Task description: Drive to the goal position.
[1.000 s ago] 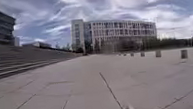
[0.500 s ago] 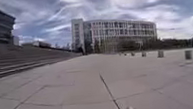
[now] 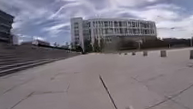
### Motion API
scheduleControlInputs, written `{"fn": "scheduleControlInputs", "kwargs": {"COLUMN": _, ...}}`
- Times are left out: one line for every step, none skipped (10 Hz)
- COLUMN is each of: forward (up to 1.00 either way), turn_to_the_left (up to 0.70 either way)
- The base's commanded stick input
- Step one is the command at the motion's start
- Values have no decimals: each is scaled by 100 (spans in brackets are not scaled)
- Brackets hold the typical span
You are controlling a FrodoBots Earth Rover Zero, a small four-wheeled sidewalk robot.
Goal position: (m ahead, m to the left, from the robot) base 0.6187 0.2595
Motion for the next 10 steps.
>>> {"fn": "scheduleControlInputs", "kwargs": {"forward": 70, "turn_to_the_left": 0}}
{"fn": "scheduleControlInputs", "kwargs": {"forward": 70, "turn_to_the_left": 0}}
{"fn": "scheduleControlInputs", "kwargs": {"forward": 70, "turn_to_the_left": 0}}
{"fn": "scheduleControlInputs", "kwargs": {"forward": 70, "turn_to_the_left": 0}}
{"fn": "scheduleControlInputs", "kwargs": {"forward": 41, "turn_to_the_left": 0}}
{"fn": "scheduleControlInputs", "kwargs": {"forward": 0, "turn_to_the_left": 0}}
{"fn": "scheduleControlInputs", "kwargs": {"forward": 0, "turn_to_the_left": 0}}
{"fn": "scheduleControlInputs", "kwargs": {"forward": 0, "turn_to_the_left": 0}}
{"fn": "scheduleControlInputs", "kwargs": {"forward": 0, "turn_to_the_left": 0}}
{"fn": "scheduleControlInputs", "kwargs": {"forward": 0, "turn_to_the_left": 0}}
